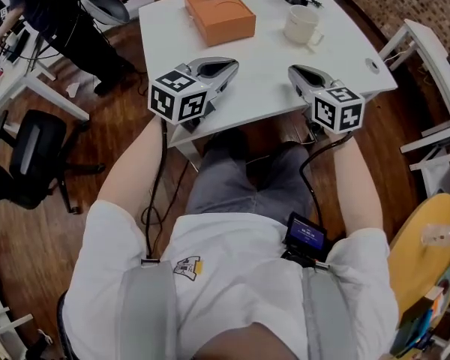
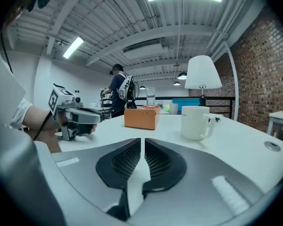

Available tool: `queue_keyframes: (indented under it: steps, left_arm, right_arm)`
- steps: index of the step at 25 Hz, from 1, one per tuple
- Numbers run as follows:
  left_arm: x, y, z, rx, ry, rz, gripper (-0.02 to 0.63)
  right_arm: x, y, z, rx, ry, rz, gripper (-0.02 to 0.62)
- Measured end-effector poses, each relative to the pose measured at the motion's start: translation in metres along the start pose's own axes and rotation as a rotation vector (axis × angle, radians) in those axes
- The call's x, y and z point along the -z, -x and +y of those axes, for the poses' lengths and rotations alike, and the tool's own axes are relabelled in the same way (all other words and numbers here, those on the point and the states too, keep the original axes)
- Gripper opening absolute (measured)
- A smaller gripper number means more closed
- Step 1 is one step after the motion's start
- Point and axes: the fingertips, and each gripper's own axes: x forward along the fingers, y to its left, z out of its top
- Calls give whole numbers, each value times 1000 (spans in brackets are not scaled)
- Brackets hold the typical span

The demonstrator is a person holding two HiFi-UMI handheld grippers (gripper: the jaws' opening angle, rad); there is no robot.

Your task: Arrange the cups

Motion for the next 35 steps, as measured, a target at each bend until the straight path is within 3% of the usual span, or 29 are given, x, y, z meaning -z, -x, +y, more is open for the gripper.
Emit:
queue_keyframes:
  steps: [35]
  left_arm:
    - [0, 3, -1, 2, 2, -1, 0]
  right_arm:
    - [-4, 4, -2, 52, -3, -58, 21]
